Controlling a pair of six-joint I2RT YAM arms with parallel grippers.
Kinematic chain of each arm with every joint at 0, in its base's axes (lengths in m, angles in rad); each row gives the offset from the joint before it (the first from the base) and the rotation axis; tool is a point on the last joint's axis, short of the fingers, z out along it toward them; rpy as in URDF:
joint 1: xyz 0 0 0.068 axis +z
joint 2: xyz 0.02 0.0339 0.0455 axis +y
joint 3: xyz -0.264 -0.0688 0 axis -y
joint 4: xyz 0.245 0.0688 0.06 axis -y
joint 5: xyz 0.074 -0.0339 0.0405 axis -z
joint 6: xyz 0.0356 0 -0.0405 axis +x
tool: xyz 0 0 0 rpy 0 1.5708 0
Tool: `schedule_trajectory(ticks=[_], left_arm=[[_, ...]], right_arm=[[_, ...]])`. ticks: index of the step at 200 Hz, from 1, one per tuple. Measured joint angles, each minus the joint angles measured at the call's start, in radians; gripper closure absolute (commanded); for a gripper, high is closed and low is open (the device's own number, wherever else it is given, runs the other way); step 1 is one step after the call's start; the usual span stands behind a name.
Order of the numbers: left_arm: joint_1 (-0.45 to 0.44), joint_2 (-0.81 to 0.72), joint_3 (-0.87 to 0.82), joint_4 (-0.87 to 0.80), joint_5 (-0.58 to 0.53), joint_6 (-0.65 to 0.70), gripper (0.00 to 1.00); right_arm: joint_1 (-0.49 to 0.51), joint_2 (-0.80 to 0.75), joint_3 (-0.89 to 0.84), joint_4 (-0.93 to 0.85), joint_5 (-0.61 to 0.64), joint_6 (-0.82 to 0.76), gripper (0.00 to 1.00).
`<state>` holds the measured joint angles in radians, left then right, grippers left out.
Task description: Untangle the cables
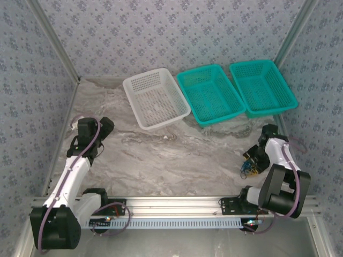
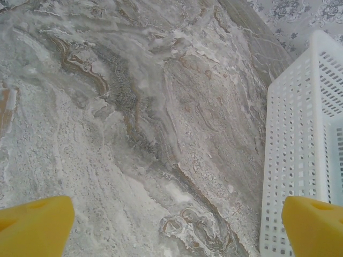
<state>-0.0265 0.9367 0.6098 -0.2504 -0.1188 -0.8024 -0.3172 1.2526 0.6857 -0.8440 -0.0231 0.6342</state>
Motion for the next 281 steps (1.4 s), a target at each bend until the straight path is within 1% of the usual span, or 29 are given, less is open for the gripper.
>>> schedule_trajectory(ticks=[12, 27, 38, 50, 63, 91, 123, 144, 166, 188, 221, 241, 256, 270, 281], left_arm=[[0.0, 0.0, -0.003, 0.007, 0.003, 0.018, 0.0], [0.0, 0.0, -0.008, 0.006, 0.004, 0.04, 0.01], [0.0, 0.0, -0.008, 0.006, 0.016, 0.056, 0.01], [0.0, 0.0, -0.008, 0.006, 0.036, 0.068, 0.01], [0.0, 0.0, -0.008, 0.004, 0.059, 0.072, 0.01], [-0.002, -0.011, -0.011, -0.011, 0.105, 0.069, 0.01], [-0.008, -0.084, -0.039, -0.01, 0.157, 0.069, 0.01], [-0.022, -0.098, -0.04, -0.009, 0.19, 0.07, 0.01], [-0.055, -0.09, -0.04, 0.012, 0.257, 0.079, 0.0], [-0.14, -0.055, -0.033, 0.043, 0.314, 0.102, 0.0], [-0.318, 0.042, 0.02, 0.067, 0.405, 0.172, 0.01], [-0.425, 0.105, 0.06, 0.093, 0.451, 0.228, 0.01], [-0.489, 0.149, 0.066, 0.134, 0.473, 0.247, 0.01], [-0.523, 0.196, 0.067, 0.168, 0.491, 0.245, 0.01], [-0.533, 0.236, 0.067, 0.193, 0.499, 0.228, 0.04]], right_arm=[[0.015, -0.026, -0.016, 0.015, -0.001, 0.0, 0.61], [0.04, -0.07, -0.035, 0.031, -0.011, -0.021, 0.7], [0.069, -0.103, -0.047, 0.045, -0.016, -0.023, 0.78], [0.111, -0.133, -0.056, 0.056, -0.022, -0.032, 0.88], [0.162, -0.155, -0.063, 0.071, -0.031, -0.043, 0.92], [0.305, -0.166, -0.066, 0.111, -0.046, -0.04, 0.94], [0.476, -0.165, -0.066, 0.188, -0.066, 0.009, 0.97], [0.573, -0.163, -0.068, 0.284, -0.098, 0.056, 0.99], [0.669, -0.128, -0.068, 0.418, -0.142, 0.1, 1.0], [0.763, -0.058, -0.061, 0.539, -0.173, 0.131, 1.0], [0.875, 0.06, -0.023, 0.708, -0.227, 0.153, 1.0], [0.912, 0.122, 0.002, 0.79, -0.259, 0.156, 1.0], [0.927, 0.155, 0.013, 0.837, -0.283, 0.151, 1.0], [0.933, 0.168, 0.014, 0.865, -0.307, 0.127, 1.0], [0.936, 0.169, 0.014, 0.876, -0.319, 0.101, 1.0]])
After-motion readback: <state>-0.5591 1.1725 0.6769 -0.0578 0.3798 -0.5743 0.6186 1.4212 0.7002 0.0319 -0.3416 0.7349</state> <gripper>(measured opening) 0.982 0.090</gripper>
